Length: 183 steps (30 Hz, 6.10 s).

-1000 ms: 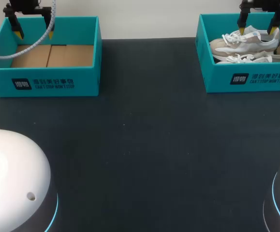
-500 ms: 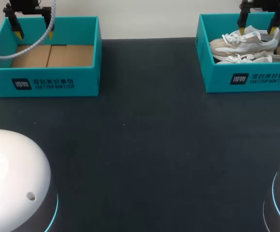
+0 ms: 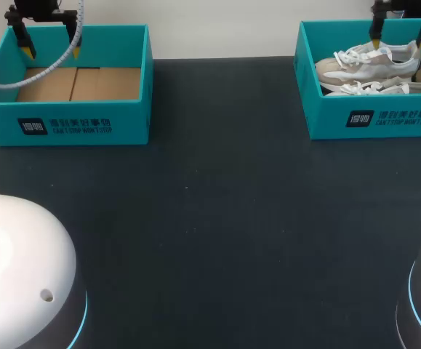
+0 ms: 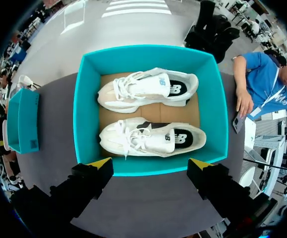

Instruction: Take the shoe out of the shoebox, open the shoe tongue, remove and reinsert the insole, then place the shoe into the shoebox

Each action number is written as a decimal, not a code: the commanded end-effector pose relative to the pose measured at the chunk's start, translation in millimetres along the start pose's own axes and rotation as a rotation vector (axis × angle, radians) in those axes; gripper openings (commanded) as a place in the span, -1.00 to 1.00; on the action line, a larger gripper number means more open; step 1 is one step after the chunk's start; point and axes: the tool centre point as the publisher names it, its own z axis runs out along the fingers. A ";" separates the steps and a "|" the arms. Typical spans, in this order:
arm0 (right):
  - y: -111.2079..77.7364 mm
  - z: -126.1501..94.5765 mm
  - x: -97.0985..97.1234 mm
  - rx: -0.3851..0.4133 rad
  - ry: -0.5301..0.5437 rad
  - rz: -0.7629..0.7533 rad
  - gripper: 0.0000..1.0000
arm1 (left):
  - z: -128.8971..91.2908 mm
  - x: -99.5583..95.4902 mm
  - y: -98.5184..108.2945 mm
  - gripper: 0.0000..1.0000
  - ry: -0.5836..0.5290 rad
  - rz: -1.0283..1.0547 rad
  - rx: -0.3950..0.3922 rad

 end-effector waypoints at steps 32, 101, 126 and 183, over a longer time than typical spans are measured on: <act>2.6 120.8 -110.7 0.017 -0.073 0.081 0.25 | 0.0 0.0 0.0 1.00 0.000 0.000 0.000; 4.9 -21.9 -116.5 -0.027 -0.230 0.055 -1.00 | 0.0 0.0 0.0 1.00 0.000 0.000 0.000; -48.9 -37.1 -66.2 -0.032 -0.317 0.129 -1.00 | 0.0 0.0 0.0 1.00 0.000 0.000 0.000; -349.2 -15.3 238.0 0.024 -0.317 0.021 -1.00 | 0.0 0.0 0.0 1.00 0.000 0.000 0.000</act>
